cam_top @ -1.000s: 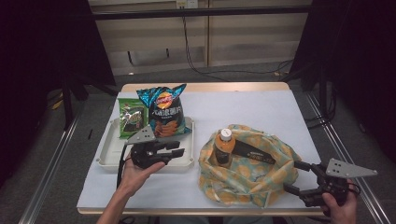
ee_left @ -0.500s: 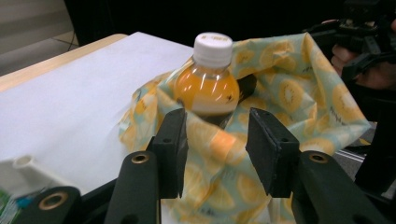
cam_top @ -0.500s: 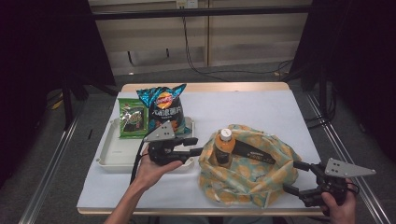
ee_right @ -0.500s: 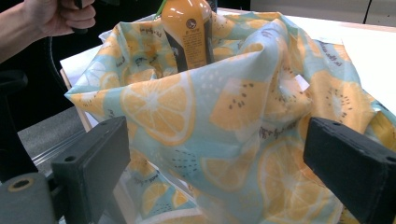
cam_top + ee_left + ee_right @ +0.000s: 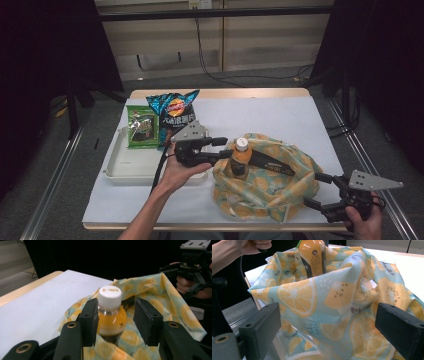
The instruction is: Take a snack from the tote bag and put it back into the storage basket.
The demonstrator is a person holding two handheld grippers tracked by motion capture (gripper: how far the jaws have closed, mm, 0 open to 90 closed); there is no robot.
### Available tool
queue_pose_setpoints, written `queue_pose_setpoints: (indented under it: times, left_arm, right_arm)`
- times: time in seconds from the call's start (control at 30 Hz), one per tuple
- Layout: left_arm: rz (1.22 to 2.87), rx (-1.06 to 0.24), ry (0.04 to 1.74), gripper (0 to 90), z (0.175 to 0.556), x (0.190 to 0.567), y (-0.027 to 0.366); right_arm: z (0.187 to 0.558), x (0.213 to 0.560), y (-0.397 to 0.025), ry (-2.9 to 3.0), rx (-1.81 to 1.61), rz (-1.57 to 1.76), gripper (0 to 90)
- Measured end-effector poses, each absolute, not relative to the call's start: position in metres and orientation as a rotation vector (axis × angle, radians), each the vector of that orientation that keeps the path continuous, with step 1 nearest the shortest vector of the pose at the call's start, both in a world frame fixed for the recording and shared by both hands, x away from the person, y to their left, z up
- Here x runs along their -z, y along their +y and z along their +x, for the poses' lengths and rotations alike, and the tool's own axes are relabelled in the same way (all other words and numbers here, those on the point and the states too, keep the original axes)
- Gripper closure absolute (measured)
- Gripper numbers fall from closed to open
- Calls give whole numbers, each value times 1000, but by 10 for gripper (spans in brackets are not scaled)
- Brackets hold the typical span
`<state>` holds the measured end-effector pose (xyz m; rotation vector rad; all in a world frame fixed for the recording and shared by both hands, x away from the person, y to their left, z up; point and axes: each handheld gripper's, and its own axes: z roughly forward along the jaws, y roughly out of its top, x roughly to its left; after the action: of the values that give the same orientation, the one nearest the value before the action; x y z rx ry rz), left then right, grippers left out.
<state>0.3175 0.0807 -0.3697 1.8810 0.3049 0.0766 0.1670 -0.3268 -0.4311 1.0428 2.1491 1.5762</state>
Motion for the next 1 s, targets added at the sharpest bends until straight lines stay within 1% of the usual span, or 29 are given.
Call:
queue_pose_setpoints:
  times: [0.33,0.47,0.6,0.77,0.83,1.0]
  left_arm:
    - [1885,-57,288,537,329,373,55]
    - [1882,-60,294,535,335,376,51]
    - [1892,-24,285,525,339,384,45]
    - [1924,-42,283,523,338,387,40]
    - [1917,-40,283,533,338,388,38]
    - [1921,-46,269,524,339,389,36]
  right_arm:
    - [168,432,-329,2145,-1578,1047,58]
    - [168,432,-328,2148,-1576,1043,57]
    - [168,432,-329,2150,-1578,1041,56]
    - [168,433,-329,2155,-1578,1043,55]
    - [168,433,-329,2156,-1577,1045,55]
    - [168,433,-328,2160,-1578,1047,54]
